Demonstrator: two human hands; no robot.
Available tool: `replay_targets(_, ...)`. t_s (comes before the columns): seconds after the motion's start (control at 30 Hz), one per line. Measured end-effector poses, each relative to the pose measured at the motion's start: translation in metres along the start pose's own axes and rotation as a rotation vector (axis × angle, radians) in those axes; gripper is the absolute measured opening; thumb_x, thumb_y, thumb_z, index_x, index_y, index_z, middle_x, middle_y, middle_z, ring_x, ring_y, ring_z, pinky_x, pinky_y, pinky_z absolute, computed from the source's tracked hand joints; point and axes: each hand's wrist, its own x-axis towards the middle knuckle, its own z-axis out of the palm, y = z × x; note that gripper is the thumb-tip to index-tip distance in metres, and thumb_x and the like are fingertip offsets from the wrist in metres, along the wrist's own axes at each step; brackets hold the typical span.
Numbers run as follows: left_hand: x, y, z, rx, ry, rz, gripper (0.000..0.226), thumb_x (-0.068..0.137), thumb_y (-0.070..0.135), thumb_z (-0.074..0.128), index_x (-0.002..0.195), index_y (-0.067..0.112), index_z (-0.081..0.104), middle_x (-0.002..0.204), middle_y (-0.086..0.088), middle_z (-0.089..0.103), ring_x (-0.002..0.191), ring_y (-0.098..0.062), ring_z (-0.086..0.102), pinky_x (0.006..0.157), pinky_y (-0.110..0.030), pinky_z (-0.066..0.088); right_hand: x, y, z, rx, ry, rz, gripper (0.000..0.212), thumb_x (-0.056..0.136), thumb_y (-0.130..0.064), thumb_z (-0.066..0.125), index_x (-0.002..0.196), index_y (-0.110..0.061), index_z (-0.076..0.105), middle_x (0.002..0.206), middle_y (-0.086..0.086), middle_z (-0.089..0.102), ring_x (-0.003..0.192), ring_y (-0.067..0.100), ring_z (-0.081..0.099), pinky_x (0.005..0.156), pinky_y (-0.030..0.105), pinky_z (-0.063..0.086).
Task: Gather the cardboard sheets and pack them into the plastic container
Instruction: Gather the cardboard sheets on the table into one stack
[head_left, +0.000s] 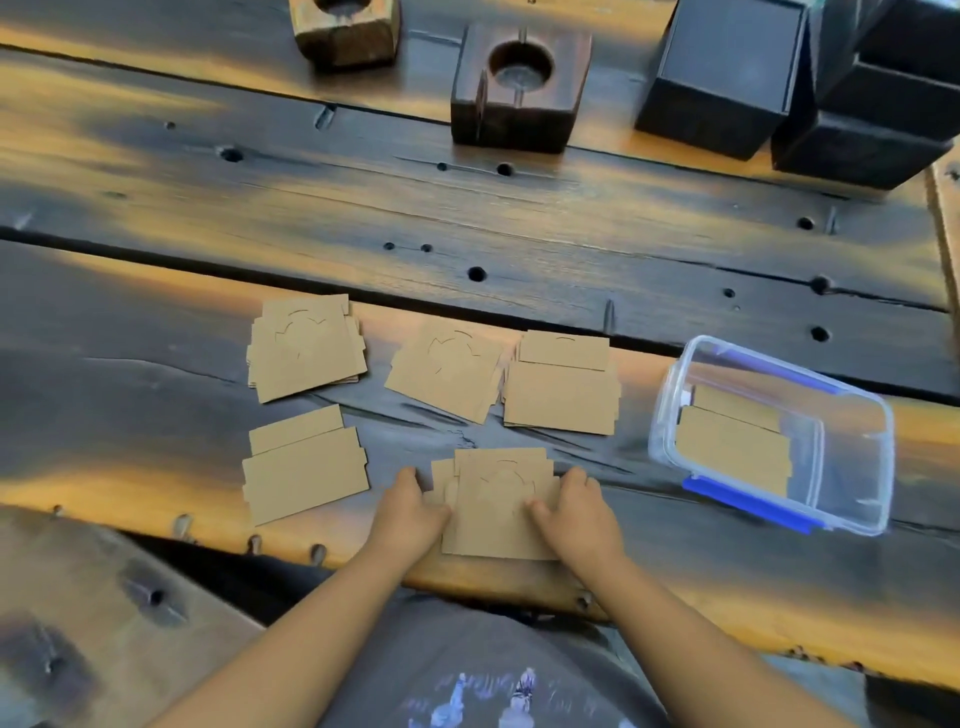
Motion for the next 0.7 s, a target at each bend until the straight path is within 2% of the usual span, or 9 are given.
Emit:
replay_targets(0.07, 0.003, 0.008, 0.005, -0.048, -0.044, -0.043, 0.045, 0.079, 0.014, 0.068, 0.12, 0.009, 0.049, 0.114, -0.011, 0.062, 0.107, -0.032, 0.062, 0.093, -0.045, 0.052, -0.001, -0.011, 0.006, -0.003, -0.026, -0.035, 0.048, 0.086, -0.043, 0.062, 0.113, -0.009, 0.043, 0.122, 0.011, 0.047, 0.108, 0.032, 0.055, 0.078, 0.038, 0.045)
replay_targets(0.17, 0.01, 0.015, 0.008, 0.028, -0.004, -0.045, 0.053, 0.078, 0.017, 0.072, 0.126, 0.011, 0.049, 0.124, -0.013, 0.056, 0.113, -0.029, 0.057, 0.094, -0.039, 0.051, 0.002, -0.016, 0.009, 0.043, -0.037, -0.025, 0.048, 0.086, -0.04, 0.065, 0.113, -0.009, 0.042, 0.122, 0.011, 0.047, 0.107, 0.031, 0.056, 0.079, 0.037, 0.045)
replay_targets(0.27, 0.015, 0.019, 0.006, 0.021, -0.02, -0.043, 0.04, 0.081, 0.015, 0.073, 0.116, 0.011, 0.054, 0.118, -0.01, 0.063, 0.107, -0.027, 0.062, 0.087, -0.037, 0.053, 0.011, -0.015, 0.002, 0.093, -0.072, 0.021, 0.047, 0.084, -0.038, 0.066, 0.113, -0.009, 0.044, 0.12, 0.011, 0.053, 0.105, 0.029, 0.057, 0.075, 0.034, 0.044)
replay_targets(0.4, 0.018, 0.028, 0.003, -0.022, -0.054, 0.009, 0.023, 0.079, 0.013, 0.073, 0.094, 0.016, 0.056, 0.105, -0.008, 0.068, 0.098, -0.027, 0.065, 0.088, -0.045, 0.055, 0.017, -0.014, -0.014, 0.09, -0.102, 0.044, 0.049, 0.083, -0.043, 0.067, 0.112, -0.01, 0.047, 0.115, 0.008, 0.057, 0.103, 0.025, 0.057, 0.074, 0.033, 0.044)
replay_targets(0.57, 0.032, 0.065, 0.001, -0.174, -0.037, 0.048, 0.028, 0.082, 0.011, 0.07, 0.103, 0.02, 0.055, 0.108, -0.007, 0.068, 0.098, -0.026, 0.066, 0.088, -0.044, 0.056, 0.034, -0.023, -0.053, 0.065, 0.1, -0.048, 0.041, 0.081, -0.042, 0.067, 0.102, -0.013, 0.046, 0.109, 0.006, 0.053, 0.096, 0.027, 0.056, 0.073, 0.036, 0.046)
replay_targets(0.7, 0.053, 0.11, 0.003, -0.164, 0.04, 0.122, 0.044, 0.081, 0.013, 0.072, 0.119, 0.016, 0.051, 0.113, -0.008, 0.064, 0.102, -0.027, 0.063, 0.088, -0.041, 0.055, 0.063, -0.034, -0.084, 0.116, 0.2, -0.03, 0.044, 0.084, -0.037, 0.066, 0.111, -0.007, 0.049, 0.115, 0.011, 0.05, 0.104, 0.032, 0.054, 0.085, 0.039, 0.046)
